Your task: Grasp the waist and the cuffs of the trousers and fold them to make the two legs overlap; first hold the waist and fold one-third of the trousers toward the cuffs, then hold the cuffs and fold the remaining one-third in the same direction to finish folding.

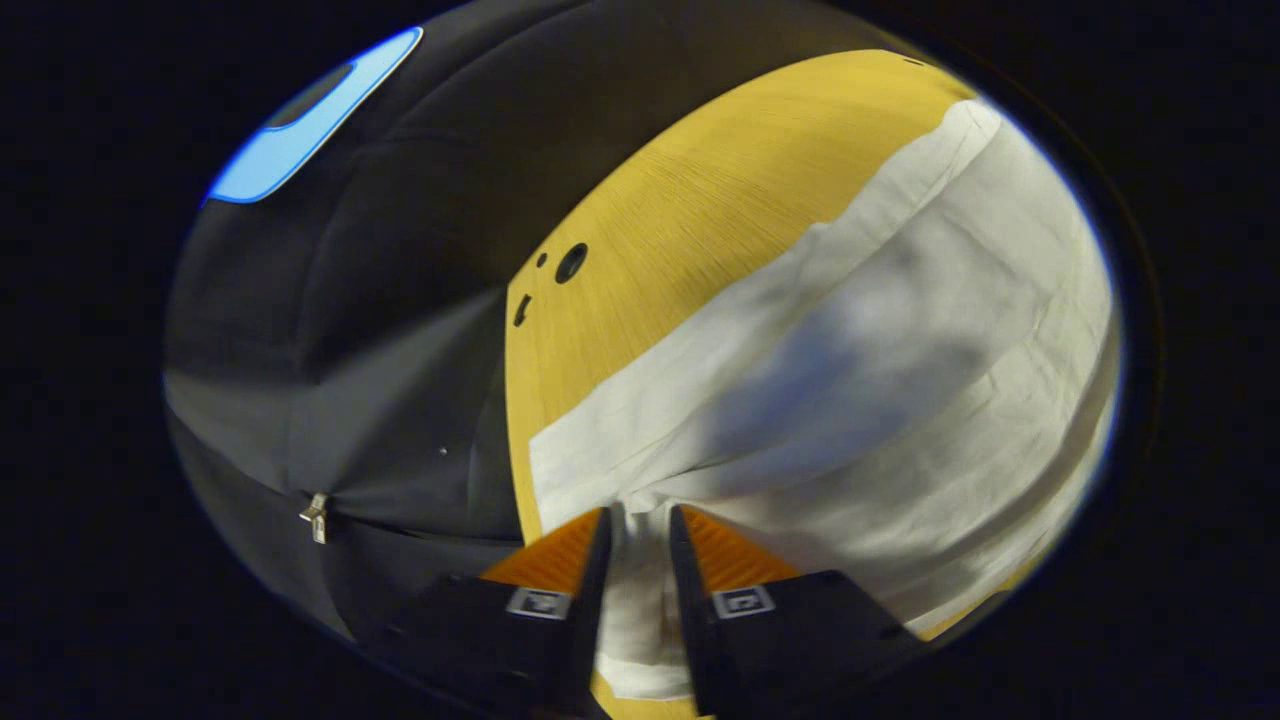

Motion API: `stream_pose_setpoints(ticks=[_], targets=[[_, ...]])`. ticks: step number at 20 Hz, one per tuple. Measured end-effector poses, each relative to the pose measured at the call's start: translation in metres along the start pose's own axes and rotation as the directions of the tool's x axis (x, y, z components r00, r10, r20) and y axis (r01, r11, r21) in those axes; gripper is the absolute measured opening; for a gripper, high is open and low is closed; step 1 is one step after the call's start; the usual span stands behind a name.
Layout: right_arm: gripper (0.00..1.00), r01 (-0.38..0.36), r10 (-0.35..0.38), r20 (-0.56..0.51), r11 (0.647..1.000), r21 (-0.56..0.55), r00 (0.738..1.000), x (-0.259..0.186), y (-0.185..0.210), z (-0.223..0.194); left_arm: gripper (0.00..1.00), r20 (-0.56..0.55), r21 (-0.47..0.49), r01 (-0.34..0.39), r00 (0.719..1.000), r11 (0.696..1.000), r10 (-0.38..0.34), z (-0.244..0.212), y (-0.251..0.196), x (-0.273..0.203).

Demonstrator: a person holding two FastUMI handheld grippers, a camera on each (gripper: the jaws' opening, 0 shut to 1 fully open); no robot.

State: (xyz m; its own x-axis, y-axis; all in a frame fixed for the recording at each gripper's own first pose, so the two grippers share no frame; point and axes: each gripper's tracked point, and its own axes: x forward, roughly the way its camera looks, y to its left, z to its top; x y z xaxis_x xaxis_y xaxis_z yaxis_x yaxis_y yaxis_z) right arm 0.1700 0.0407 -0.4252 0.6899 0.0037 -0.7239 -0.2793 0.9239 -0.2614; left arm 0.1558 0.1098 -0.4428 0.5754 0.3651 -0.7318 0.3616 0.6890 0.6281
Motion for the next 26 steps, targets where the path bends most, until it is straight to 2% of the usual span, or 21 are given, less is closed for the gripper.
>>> stream_pose_setpoints(ticks=[1, 2, 3, 4, 5, 7, 8, 9, 13, 15, 17, 18, 19, 20, 22, 25, 26], targets=[[0.85, -0.009, 0.009, 0.004, 0.998, 0.069, 1.000, -0.005, -0.004, 0.003, 0.58, 0.009, -0.008, 0.002, 1.000, 1.000, -0.001, 0.002, 0.004, -0.004], [0.95, -0.025, 0.023, 0.014, 0.988, 0.149, 1.000, -0.011, -0.009, 0.005, 0.75, 0.017, -0.019, 0.012, 1.000, 1.000, -0.012, 0.000, 0.004, -0.010], [0.97, -0.032, 0.027, 0.027, 0.971, 0.238, 0.999, -0.021, -0.014, 0.011, 0.86, 0.029, -0.036, 0.027, 0.999, 0.999, -0.026, 0.001, 0.004, -0.016], [0.98, -0.046, 0.033, 0.040, 0.930, 0.365, 0.999, -0.034, -0.022, 0.015, 0.97, 0.064, -0.092, 0.062, 0.996, 0.994, -0.057, 0.002, 0.002, -0.030], [0.98, -0.078, 0.055, 0.057, 0.818, 0.570, 0.997, -0.054, -0.029, 0.020, 0.97, 0.089, -0.162, 0.097, 0.992, 0.982, -0.084, 0.001, -0.001, -0.044], [0.98, -0.111, 0.095, 0.063, 0.679, 0.726, 0.993, -0.070, -0.026, 0.015, 0.97, 0.109, -0.256, 0.128, 0.989, 0.958, -0.103, -0.001, -0.005, -0.063], [0.99, -0.106, 0.099, 0.055, 0.628, 0.771, 0.994, -0.075, -0.026, 0.007, 0.97, 0.116, -0.310, 0.149, 0.986, 0.939, -0.118, -0.005, -0.009, -0.072], [0.99, -0.090, 0.092, 0.043, 0.596, 0.798, 0.995, -0.077, -0.026, -0.004, 0.97, 0.126, -0.362, 0.166, 0.984, 0.917, -0.128, -0.005, -0.011, -0.080], [0.98, -0.042, 0.110, -0.017, 0.512, 0.858, 0.994, -0.077, -0.012, -0.038, 0.97, 0.192, -0.559, 0.222, 0.972, 0.799, -0.136, -0.003, -0.011, -0.107], [0.99, -0.021, 0.115, -0.035, 0.446, 0.895, 0.993, -0.076, -0.008, -0.048, 0.98, 0.211, -0.638, 0.238, 0.969, 0.733, -0.131, -0.003, -0.006, -0.102], [0.98, 0.005, 0.120, -0.049, 0.341, 0.940, 0.992, -0.077, -0.005, -0.060, 0.98, 0.238, -0.731, 0.267, 0.962, 0.628, -0.132, 0.000, -0.006, -0.099], [0.99, 0.027, 0.118, -0.067, 0.311, 0.950, 0.991, -0.075, -0.005, -0.066, 0.97, 0.255, -0.771, 0.286, 0.957, 0.568, -0.136, 0.002, -0.007, -0.098], [0.99, 0.055, 0.105, -0.091, 0.300, 0.952, 0.990, -0.073, -0.007, -0.072, 0.97, 0.269, -0.807, 0.303, 0.953, 0.507, -0.140, 0.000, -0.005, -0.100], [0.98, 0.086, 0.091, -0.120, 0.308, 0.948, 0.989, -0.067, -0.007, -0.081, 0.98, 0.279, -0.837, 0.314, 0.950, 0.449, -0.143, 0.000, -0.004, -0.103], [0.99, 0.128, 0.089, -0.165, 0.327, 0.936, 0.982, -0.059, 0.000, -0.093, 0.96, 0.269, -0.882, 0.304, 0.952, 0.361, -0.144, -0.005, -0.002, -0.110], [0.99, 0.129, 0.115, -0.172, 0.308, 0.942, 0.978, -0.049, 0.011, -0.090, 0.96, 0.245, -0.913, 0.284, 0.956, 0.292, -0.162, -0.019, -0.009, -0.111], [0.98, 0.132, 0.088, -0.167, 0.310, 0.942, 0.982, -0.045, 0.006, -0.086, 0.96, 0.241, -0.922, 0.279, 0.956, 0.269, -0.168, -0.022, -0.012, -0.109]])
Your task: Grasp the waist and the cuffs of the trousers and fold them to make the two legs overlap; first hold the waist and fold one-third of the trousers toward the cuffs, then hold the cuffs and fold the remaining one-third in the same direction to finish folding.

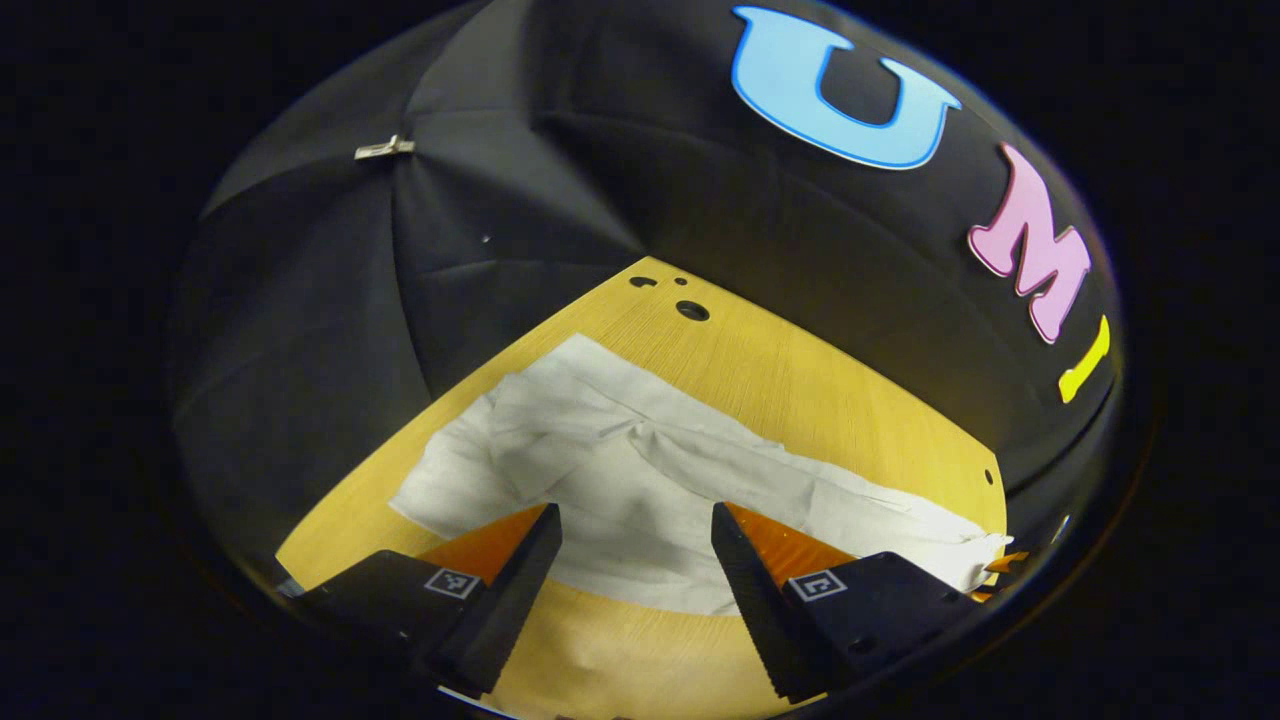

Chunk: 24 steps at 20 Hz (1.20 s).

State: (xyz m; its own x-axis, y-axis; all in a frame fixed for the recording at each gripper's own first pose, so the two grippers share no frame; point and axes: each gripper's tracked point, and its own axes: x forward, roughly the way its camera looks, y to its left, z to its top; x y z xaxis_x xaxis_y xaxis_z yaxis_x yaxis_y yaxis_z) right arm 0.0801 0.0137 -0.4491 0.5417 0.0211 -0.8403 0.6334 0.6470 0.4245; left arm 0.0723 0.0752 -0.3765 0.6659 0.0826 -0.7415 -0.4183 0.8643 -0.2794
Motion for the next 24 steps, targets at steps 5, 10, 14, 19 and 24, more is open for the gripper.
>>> stream_pose_setpoints(ticks=[5, 10, 14, 19, 24], targets=[[0.93, 0.118, -0.118, 0.000, 0.992, 0.038, 0.993, 0.009, -0.012, 0.003, 0.96, -0.067, -0.084, -0.027, 0.998, 0.996, 0.021, -0.025, 0.014, -0.001], [0.02, 0.131, -0.127, -0.036, 0.982, 0.138, 0.991, 0.009, -0.014, 0.004, 0.96, -0.159, -0.204, -0.076, 0.986, 0.976, 0.043, -0.050, 0.022, 0.005], [0.06, 0.099, -0.096, -0.028, 0.983, 0.157, 0.995, 0.010, -0.013, 0.005, 0.96, -0.232, -0.329, -0.132, 0.971, 0.935, 0.055, -0.064, 0.029, 0.017], [0.05, 0.088, -0.084, -0.031, 0.984, 0.152, 0.996, 0.010, -0.014, 0.005, 0.92, -0.206, -0.400, -0.134, 0.977, 0.907, 0.053, -0.045, 0.030, 0.036], [0.05, 0.079, -0.075, -0.037, 0.985, 0.153, 0.997, 0.011, -0.013, 0.004, 0.88, -0.187, -0.476, -0.140, 0.981, 0.868, 0.055, -0.021, 0.026, 0.068]])
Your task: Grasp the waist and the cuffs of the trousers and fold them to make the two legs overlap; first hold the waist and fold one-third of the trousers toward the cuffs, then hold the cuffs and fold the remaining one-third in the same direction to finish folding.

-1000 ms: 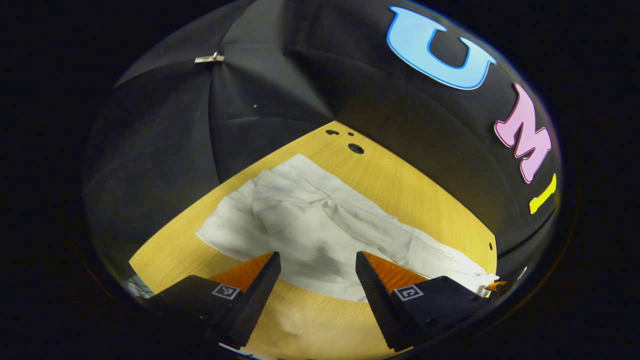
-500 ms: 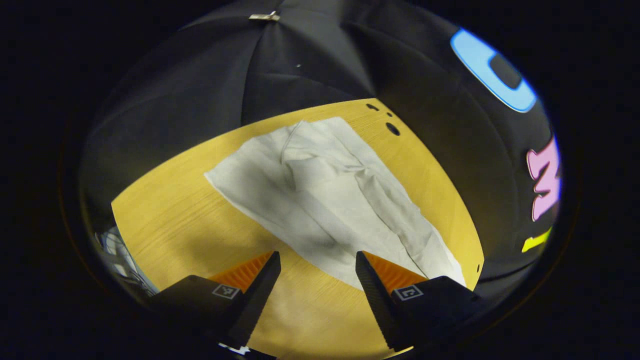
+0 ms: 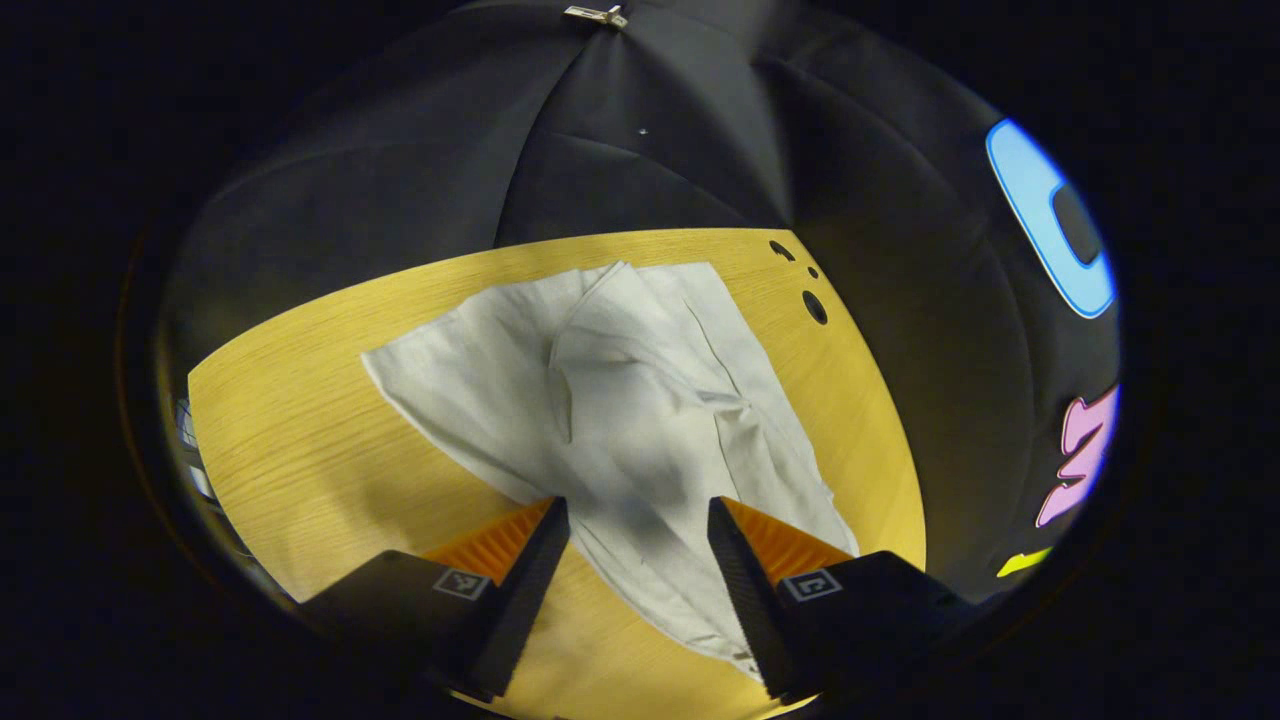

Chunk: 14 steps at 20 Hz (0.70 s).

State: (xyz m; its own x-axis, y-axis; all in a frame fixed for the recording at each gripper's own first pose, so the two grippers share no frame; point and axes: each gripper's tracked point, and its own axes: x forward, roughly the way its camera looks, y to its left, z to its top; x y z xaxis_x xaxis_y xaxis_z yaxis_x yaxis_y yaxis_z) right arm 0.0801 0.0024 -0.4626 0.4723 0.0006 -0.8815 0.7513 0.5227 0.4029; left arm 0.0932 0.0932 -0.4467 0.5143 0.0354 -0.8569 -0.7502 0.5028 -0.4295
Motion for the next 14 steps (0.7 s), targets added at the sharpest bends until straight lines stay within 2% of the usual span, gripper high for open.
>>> stream_pose_setpoints(ticks=[1, 2, 3, 5, 8, 11, 14], targets=[[0.05, -0.002, 0.002, 0.002, 1.000, 0.000, 1.000, -0.001, 0.000, 0.000, 0.75, 0.002, -0.002, -0.010, 1.000, 1.000, 0.010, 0.002, -0.001, 0.005], [0.05, -0.005, 0.005, 0.004, 1.000, 0.004, 1.000, -0.001, 0.000, 0.000, 0.68, 0.005, 0.001, -0.025, 1.000, 1.000, 0.025, 0.003, 0.000, 0.012], [0.05, -0.008, 0.008, 0.008, 1.000, 0.009, 1.000, 0.000, 0.001, 0.000, 0.49, 0.002, 0.002, -0.061, 0.998, 0.998, 0.061, 0.003, 0.008, 0.015], [0.05, -0.015, 0.015, 0.012, 1.000, 0.014, 1.000, 0.000, 0.001, 0.001, 0.10, 0.012, -0.044, -0.036, 0.999, 0.998, 0.037, 0.003, 0.008, 0.017], [0.06, -0.020, 0.020, 0.023, 1.000, 0.017, 1.000, -0.003, 0.000, 0.002, 0.06, 0.007, -0.107, 0.007, 1.000, 0.994, -0.006, 0.000, 0.009, 0.011], [0.06, -0.060, 0.055, 0.067, 0.996, 0.066, 0.996, -0.013, 0.002, 0.010, 0.06, 0.001, -0.037, 0.013, 1.000, 0.999, -0.013, -0.002, 0.009, 0.012], [0.05, -0.079, 0.072, 0.098, 0.995, 0.064, 0.993, -0.030, 0.000, 0.018, 0.06, -0.017, -0.030, 0.019, 1.000, 0.999, -0.020, -0.002, 0.007, 0.009]])
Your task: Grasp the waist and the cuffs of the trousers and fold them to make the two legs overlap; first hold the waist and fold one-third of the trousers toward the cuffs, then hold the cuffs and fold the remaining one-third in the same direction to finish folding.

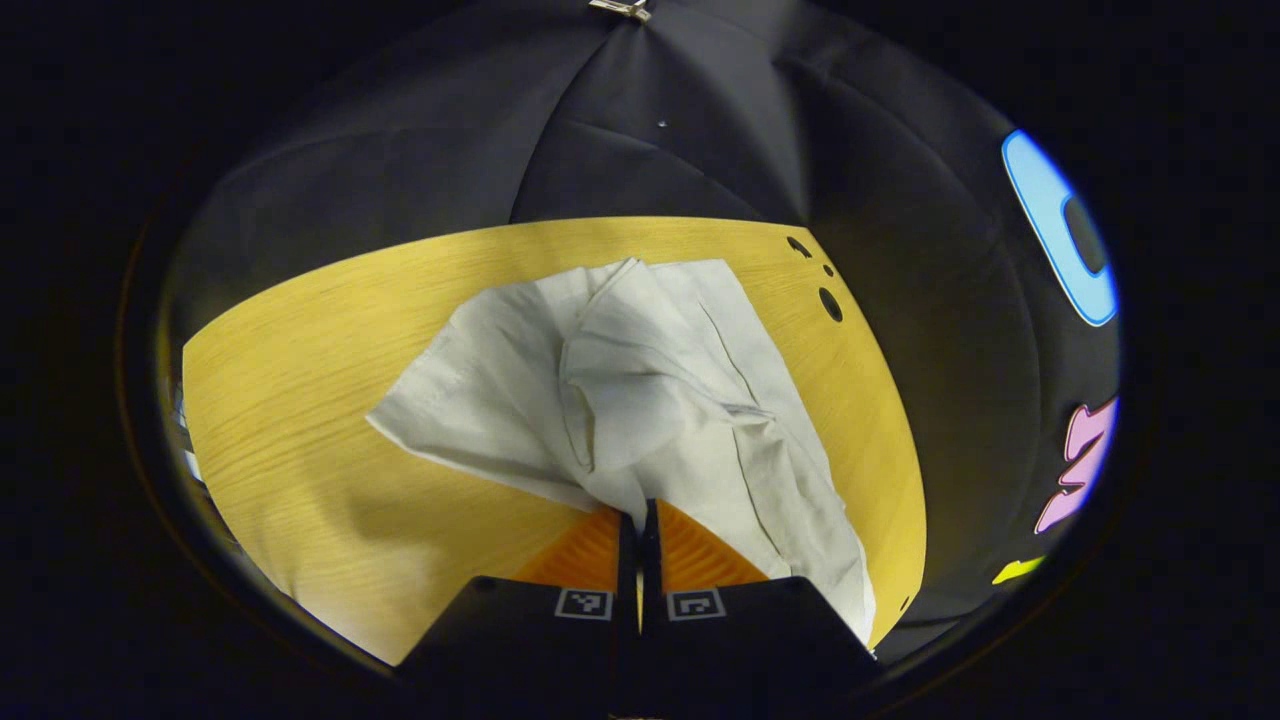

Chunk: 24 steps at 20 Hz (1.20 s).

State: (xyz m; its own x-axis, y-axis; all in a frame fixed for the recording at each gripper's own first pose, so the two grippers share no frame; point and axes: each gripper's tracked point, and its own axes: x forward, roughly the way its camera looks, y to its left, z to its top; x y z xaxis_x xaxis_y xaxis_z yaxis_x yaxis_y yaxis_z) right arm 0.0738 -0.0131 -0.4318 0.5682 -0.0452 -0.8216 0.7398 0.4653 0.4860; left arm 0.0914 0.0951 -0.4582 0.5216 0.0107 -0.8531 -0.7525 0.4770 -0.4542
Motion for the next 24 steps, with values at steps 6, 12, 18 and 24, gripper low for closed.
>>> stream_pose_setpoints(ticks=[6, 12, 18, 24], targets=[[0.06, -0.019, 0.019, 0.047, 1.000, 0.009, 0.999, -0.040, -0.006, 0.029, 0.06, -0.054, 0.030, 0.028, 0.998, 0.999, -0.027, 0.003, 0.003, 0.001], [0.06, -0.103, 0.123, 0.110, 0.980, -0.172, 0.986, -0.088, 0.021, 0.060, 0.06, -0.076, 0.038, 0.041, 0.996, 0.998, -0.038, 0.006, 0.003, 0.000], [0.05, -0.210, 0.248, 0.120, 0.942, -0.264, 0.961, -0.118, 0.081, 0.045, 0.06, -0.093, 0.044, 0.053, 0.994, 0.998, -0.049, 0.004, 0.004, -0.005], [0.06, -0.330, 0.389, 0.031, 0.820, -0.468, 0.921, -0.152, 0.160, -0.017, 0.06, -0.098, 0.046, 0.065, 0.993, 0.997, -0.060, 0.006, 0.004, -0.004]])
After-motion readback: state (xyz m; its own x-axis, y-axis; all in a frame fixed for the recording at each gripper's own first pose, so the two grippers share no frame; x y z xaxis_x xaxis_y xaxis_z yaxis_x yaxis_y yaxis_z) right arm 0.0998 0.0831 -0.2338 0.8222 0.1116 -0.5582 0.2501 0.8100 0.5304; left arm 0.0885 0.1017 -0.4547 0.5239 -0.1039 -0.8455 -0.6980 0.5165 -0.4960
